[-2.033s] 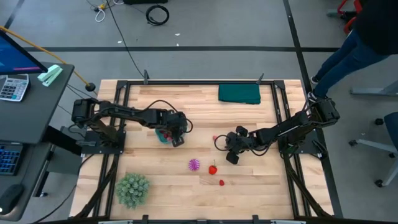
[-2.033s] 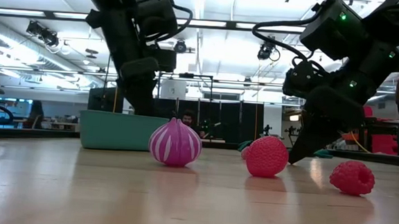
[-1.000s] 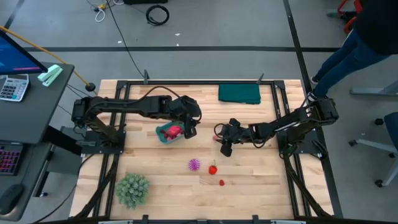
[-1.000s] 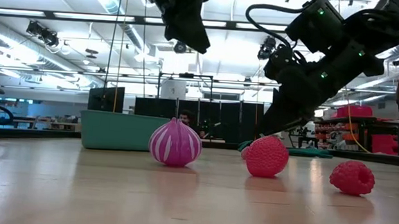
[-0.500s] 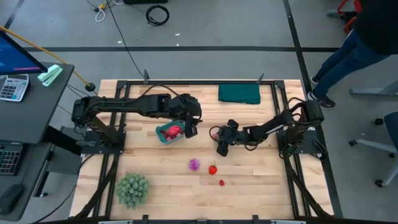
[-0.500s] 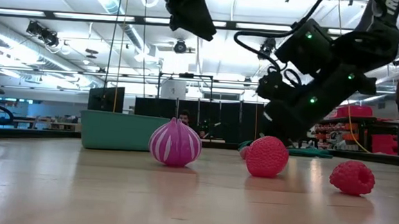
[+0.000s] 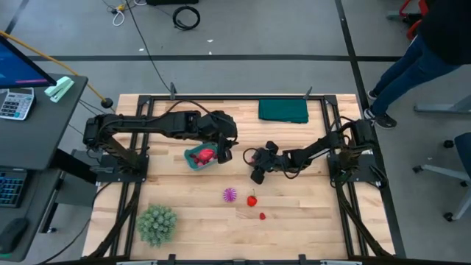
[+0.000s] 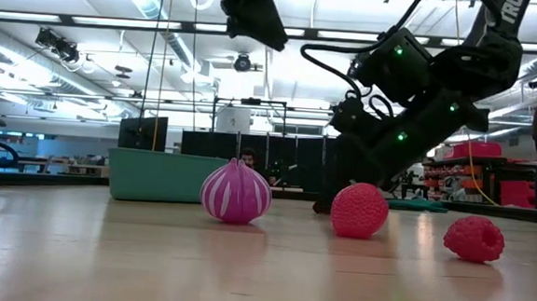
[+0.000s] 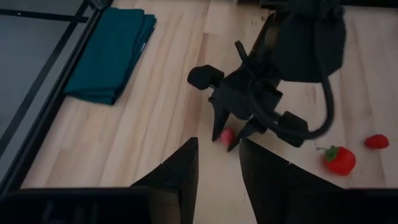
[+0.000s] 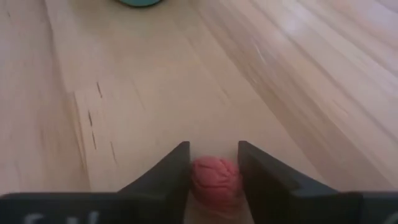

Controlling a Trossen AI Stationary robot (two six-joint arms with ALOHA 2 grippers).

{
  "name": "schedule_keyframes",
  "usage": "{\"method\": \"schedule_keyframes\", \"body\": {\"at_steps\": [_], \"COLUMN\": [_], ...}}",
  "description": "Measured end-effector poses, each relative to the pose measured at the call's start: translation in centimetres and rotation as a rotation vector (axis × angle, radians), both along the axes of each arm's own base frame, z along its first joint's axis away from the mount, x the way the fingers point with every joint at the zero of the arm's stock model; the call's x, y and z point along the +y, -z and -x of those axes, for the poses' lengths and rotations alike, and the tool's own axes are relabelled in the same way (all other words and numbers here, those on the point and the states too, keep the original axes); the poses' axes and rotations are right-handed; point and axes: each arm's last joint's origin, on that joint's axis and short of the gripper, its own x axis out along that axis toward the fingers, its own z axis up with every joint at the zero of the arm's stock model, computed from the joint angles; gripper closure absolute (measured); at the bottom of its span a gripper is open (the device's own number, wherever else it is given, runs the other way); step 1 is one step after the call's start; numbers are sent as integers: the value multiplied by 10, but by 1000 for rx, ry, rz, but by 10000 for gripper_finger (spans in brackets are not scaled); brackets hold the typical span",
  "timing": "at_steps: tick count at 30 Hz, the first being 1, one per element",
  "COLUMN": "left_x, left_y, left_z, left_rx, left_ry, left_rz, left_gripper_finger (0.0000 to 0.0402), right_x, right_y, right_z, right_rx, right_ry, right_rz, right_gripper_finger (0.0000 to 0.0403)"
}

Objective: Pick and placing Produce into tupperware
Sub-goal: Put the pink peach into the blue bin

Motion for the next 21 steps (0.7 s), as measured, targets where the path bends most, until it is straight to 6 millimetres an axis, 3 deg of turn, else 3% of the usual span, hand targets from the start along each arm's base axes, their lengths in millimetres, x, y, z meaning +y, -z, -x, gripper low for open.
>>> {"method": "schedule_keyframes", "body": {"at_steps": [7, 13, 17, 21], "left_x": [-2, -5, -6, -6], "left_y": [-37, -75, -94, -105], "left_z": [37, 80, 105, 122], "left_rx": [-70, -203, -278, -331], "left_ry": [-2, -3, -21, -48], "left_rz": [-3, -11, -34, -56], "left_gripper_finger": [307, 331, 342, 349], "right_x": [0, 1, 1, 1], "right_y": [-11, -17, -39, -74], "right_z": [3, 0, -21, -51], "right_rx": [-11, -70, -197, -305], "right_ry": [19, -13, -55, -105], "right_rz": [-43, -33, 18, 103], "right_gripper_finger": [335, 345, 341, 341]}}
